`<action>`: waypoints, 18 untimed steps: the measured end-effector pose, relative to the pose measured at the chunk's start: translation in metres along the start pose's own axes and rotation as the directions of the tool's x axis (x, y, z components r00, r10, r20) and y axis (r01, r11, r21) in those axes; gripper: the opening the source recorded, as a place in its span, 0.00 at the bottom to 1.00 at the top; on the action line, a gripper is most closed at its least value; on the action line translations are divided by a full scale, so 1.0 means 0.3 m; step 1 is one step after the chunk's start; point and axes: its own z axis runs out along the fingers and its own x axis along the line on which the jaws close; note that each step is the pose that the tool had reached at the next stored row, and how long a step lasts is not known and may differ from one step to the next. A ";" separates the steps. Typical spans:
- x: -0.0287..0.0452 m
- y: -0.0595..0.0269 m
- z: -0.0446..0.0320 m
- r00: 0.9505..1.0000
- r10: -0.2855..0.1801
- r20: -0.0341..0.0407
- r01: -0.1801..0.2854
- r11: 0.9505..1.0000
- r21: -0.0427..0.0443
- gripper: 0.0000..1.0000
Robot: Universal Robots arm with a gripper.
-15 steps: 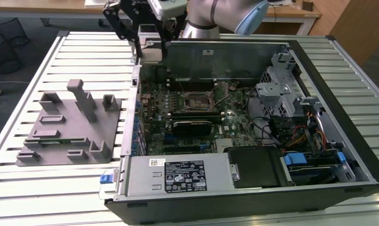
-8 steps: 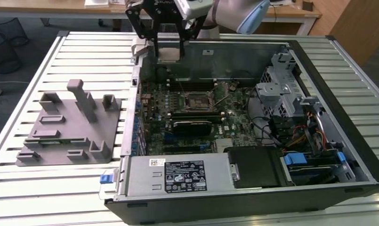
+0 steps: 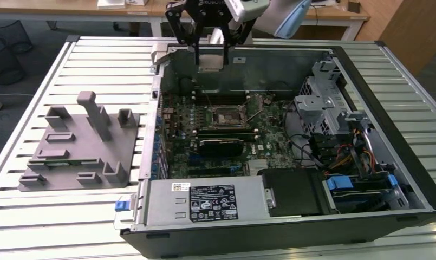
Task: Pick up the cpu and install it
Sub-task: 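Pick up the cpu and move it towards the insertion slot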
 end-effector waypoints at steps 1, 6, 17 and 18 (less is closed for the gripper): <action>-0.007 0.000 0.000 1.000 0.000 0.000 0.000 1.000 0.000 0.52; -0.036 0.002 0.001 1.000 0.000 0.000 0.000 1.000 0.000 0.52; -0.056 0.005 0.001 1.000 0.000 0.000 0.000 1.000 0.000 0.52; -0.056 0.005 0.001 1.000 0.000 0.000 0.000 1.000 0.000 0.52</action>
